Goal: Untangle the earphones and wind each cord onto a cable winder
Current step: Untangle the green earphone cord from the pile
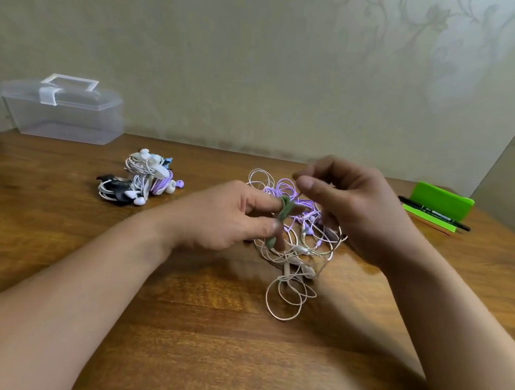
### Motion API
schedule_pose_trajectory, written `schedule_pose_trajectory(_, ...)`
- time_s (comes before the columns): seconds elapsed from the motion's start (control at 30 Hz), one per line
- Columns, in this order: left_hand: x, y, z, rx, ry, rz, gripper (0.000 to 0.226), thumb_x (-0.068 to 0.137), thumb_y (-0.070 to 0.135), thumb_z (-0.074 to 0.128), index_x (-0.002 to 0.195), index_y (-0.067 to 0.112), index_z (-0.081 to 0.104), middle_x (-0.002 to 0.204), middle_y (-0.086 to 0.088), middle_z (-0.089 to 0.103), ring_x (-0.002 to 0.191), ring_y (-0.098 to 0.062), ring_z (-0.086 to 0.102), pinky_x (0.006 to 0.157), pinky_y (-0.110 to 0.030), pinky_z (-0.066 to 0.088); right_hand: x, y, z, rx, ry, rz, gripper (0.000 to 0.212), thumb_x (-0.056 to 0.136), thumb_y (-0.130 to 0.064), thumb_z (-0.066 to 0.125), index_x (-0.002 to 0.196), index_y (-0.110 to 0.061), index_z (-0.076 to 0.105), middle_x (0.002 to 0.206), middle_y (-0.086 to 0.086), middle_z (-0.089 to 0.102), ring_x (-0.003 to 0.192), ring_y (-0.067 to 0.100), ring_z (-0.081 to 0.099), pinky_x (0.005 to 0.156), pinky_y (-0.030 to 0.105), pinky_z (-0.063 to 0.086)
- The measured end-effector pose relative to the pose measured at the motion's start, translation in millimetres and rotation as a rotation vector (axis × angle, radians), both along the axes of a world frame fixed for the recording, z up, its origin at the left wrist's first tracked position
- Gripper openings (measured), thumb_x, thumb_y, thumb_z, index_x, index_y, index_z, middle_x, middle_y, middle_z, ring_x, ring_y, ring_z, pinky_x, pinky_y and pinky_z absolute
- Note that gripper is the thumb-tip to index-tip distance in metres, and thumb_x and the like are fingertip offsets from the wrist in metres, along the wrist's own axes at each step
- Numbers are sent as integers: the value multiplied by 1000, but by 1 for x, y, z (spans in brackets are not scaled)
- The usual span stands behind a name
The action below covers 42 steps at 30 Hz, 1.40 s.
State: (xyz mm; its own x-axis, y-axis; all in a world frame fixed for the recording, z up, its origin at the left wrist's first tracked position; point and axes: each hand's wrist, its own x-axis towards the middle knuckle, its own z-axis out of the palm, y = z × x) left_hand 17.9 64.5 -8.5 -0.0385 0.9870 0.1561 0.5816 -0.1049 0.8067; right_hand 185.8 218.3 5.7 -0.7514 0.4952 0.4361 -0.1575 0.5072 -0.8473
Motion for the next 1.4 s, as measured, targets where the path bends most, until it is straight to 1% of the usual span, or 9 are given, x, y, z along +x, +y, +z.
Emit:
schedule_pose_trajectory(0.17,16,-8,12,63,-518,-161,37,98,7,54,134,8,64,103,-14,77,72,-5,67,64,-14,50,-7,3,-9,-300,53,180,18,89,-29,69,98,-14,72,60,-2,45,46,9,27,41,22,24)
schedule_pose_trajectory(0.33,0,3,11,338,-664,137,47,95,19,57,142,20,60,119,-14,74,37,-1,21,41,-17,15,-20,-10,-26,1,-182,67,22,106,-32,59,101,-17,75,68,-4,55,51,4,42,51,20,34)
schedule_pose_trajectory(0.47,-7,12,1,388,-283,408,42,105,8,56,146,17,56,115,2,77,76,7,69,75,-11,50,-21,-24,-26,303,-279,34,21,107,-32,58,108,-21,75,77,8,66,69,21,60,66,37,48)
schedule_pose_trajectory(0.57,-9,14,-9,282,-7,444,46,101,25,64,146,35,56,117,20,74,117,2,65,107,-27,51,-21,-26,-26,413,-252,-18,23,105,-32,62,89,-17,69,67,5,58,59,17,49,60,39,40)
schedule_pose_trajectory(0.8,0,6,-3,85,289,287,13,100,36,58,108,40,68,89,13,75,77,-8,73,81,-40,58,-9,-13,-11,347,-95,-141,10,94,-19,76,86,-22,73,70,-10,68,58,1,55,55,19,41)
schedule_pose_trajectory(1.0,9,-6,8,-65,104,-76,22,108,19,54,108,14,76,104,-7,77,98,-13,70,98,-32,51,-5,-2,-3,-75,95,90,5,100,-9,67,103,-12,69,76,-5,60,52,7,40,48,20,34)
schedule_pose_trajectory(1.13,20,-12,14,20,-316,-253,30,106,10,51,129,16,69,104,-13,75,64,-2,58,65,-15,40,-8,2,-10,-279,41,204,7,96,-21,71,98,-14,68,73,5,55,56,14,36,48,23,27)
schedule_pose_trajectory(1.27,14,-1,9,192,-579,-75,40,97,22,57,136,21,66,105,-10,74,38,-3,25,42,-17,19,-19,-4,-22,-283,-33,211,19,102,-27,61,99,-9,63,61,1,42,52,12,28,46,24,23)
schedule_pose_trajectory(1.4,8,7,2,288,-667,104,41,102,21,52,142,23,60,115,-9,75,37,-3,22,51,-31,9,-26,-14,-25,-288,-88,205,30,109,-16,51,93,-22,75,69,-2,51,54,10,34,49,22,35)
